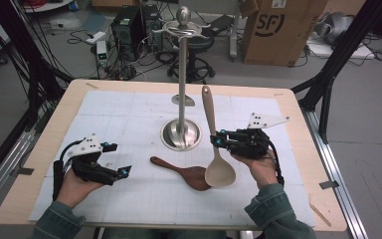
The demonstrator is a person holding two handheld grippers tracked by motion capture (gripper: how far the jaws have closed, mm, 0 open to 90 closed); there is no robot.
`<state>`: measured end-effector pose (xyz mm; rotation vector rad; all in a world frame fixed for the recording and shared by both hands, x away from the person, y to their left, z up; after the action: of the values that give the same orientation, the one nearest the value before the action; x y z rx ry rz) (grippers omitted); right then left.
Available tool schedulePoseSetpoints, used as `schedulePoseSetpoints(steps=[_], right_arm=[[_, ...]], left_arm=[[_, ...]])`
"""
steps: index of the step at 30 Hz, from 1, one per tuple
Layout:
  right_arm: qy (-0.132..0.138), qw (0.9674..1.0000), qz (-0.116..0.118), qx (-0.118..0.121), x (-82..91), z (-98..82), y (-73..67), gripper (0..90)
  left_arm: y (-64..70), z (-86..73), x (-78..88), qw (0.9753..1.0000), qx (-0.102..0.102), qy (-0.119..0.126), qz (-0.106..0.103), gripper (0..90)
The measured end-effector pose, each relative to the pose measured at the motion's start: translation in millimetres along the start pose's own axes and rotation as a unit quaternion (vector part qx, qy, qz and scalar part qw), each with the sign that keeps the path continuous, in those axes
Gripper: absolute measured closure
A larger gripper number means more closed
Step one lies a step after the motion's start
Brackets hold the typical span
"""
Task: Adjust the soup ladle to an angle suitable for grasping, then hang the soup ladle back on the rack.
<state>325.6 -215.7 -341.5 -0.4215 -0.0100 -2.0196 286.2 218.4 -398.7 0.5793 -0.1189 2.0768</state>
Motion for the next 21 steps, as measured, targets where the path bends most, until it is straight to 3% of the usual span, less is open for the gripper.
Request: schedulePoseSetpoints(steps=[21], right_arm=[[0.021,0.9998,-0.001,0.006,-8.0,15.5,-3.4,79.2]], left_arm=[[0.3,-1.1,1.6,1.0000,0.001,0.000,0.002,5.5]])
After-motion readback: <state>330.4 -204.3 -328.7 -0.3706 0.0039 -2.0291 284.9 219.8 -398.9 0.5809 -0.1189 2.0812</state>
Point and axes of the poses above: each handheld gripper's, and its own axes: x roughly backward along the jaws, z roughly out of its top, y roughly to its right, the point moved 1 cm from there along -x, roughly forward along the jaws, and after that the axes turned 5 degrees about -z, right-handed, at the moved point
